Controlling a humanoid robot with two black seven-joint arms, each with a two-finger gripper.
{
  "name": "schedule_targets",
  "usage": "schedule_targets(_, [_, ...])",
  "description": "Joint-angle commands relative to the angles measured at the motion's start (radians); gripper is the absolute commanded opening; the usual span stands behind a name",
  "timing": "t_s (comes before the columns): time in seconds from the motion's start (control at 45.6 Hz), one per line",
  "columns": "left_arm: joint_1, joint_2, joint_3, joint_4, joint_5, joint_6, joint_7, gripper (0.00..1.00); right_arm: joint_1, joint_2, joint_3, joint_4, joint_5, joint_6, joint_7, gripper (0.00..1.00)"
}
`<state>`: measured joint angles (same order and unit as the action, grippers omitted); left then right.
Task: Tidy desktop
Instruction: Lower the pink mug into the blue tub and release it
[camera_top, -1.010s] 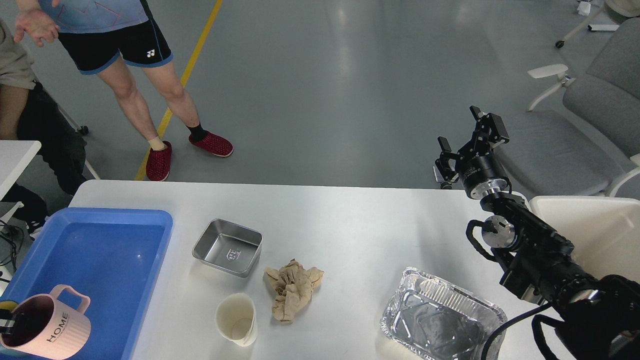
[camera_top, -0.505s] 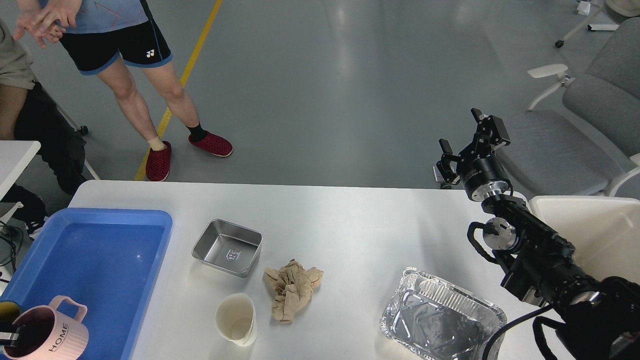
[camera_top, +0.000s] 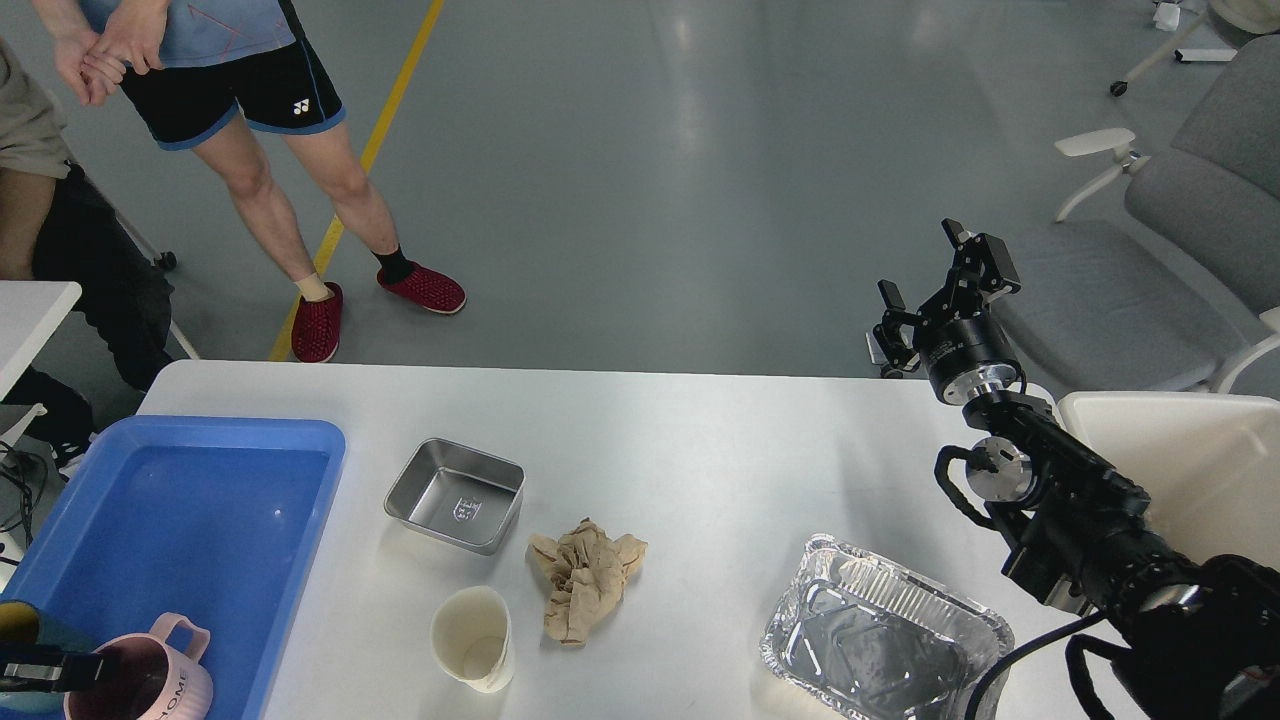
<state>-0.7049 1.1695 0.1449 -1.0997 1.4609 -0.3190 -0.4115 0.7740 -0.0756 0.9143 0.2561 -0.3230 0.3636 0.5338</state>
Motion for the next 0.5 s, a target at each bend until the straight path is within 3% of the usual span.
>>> schedule_targets(0.0, [0.001, -0.001, -0.001, 0.0, -0.01, -0.002, 0.0, 0.69, -0.001, -0.003, 0.0, 0.0, 0.001, 0.002, 0.0, 1.0])
schedule_targets(0.132, [-0.004, -0.002, -0.005, -0.002, -0.025, -0.003, -0.004, 0.78, 0.001, -0.003, 0.0, 0.0, 0.001, 0.002, 0.0, 1.0])
schedule_targets(0.373, [-0.033, -0.001, -0.019, -0.002, -0.059, -0.018, -0.012, 0.78, 0.001, 0.0, -0.002, 0.0, 0.001, 0.002, 0.0, 1.0])
schedule_targets(0.483, [-0.1, -0.007, -0.033, -0.003, -0.097, -0.057, -0.01, 0.78, 0.001, 0.0, -0.002, 0.0, -0.001, 0.002, 0.0, 1.0])
